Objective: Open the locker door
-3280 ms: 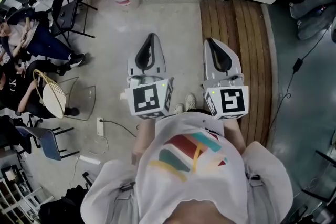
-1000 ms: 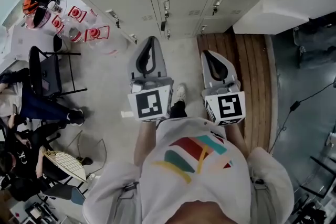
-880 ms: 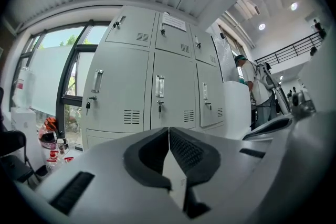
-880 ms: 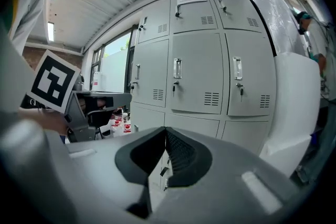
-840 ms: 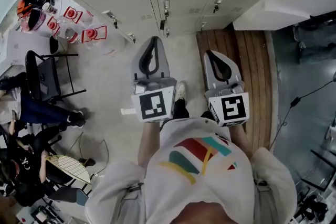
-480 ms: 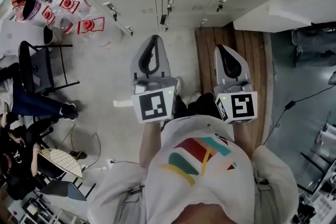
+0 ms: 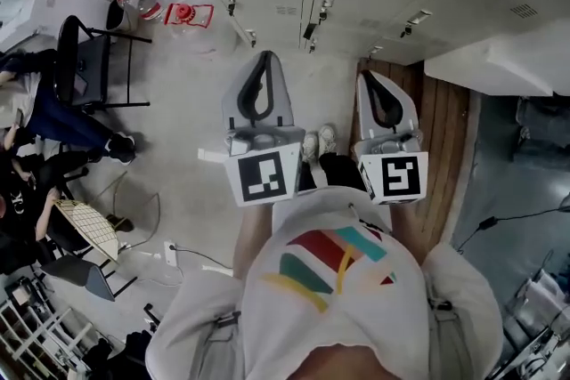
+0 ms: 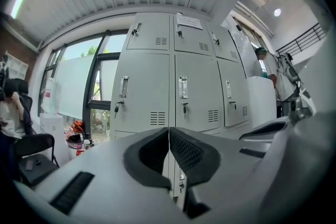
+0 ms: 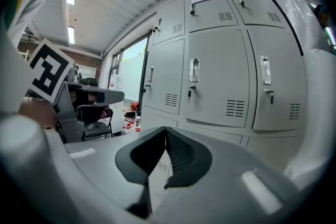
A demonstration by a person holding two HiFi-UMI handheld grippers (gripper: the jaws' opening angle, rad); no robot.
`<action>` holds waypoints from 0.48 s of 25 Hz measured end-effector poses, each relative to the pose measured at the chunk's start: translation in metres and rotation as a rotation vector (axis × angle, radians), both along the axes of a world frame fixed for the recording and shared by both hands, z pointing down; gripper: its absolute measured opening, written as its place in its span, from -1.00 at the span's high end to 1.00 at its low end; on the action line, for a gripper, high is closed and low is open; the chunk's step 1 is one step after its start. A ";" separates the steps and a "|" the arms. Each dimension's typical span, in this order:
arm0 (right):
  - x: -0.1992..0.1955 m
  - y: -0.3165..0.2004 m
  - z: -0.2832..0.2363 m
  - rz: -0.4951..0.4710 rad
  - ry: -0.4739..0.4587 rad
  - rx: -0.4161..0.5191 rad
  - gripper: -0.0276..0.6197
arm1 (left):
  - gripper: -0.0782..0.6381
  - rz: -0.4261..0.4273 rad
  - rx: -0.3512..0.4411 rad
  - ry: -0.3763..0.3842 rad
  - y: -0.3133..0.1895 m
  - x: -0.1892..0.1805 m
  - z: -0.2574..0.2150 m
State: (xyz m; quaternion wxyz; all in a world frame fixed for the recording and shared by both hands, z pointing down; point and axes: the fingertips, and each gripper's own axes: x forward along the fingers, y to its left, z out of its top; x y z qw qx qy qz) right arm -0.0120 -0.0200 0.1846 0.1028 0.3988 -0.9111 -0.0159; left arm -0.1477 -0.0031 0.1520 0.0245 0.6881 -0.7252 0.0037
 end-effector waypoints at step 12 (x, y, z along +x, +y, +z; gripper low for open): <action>0.042 -0.059 0.006 0.018 -0.134 0.053 0.90 | 0.73 -0.026 0.063 -0.008 -0.060 0.038 -0.012</action>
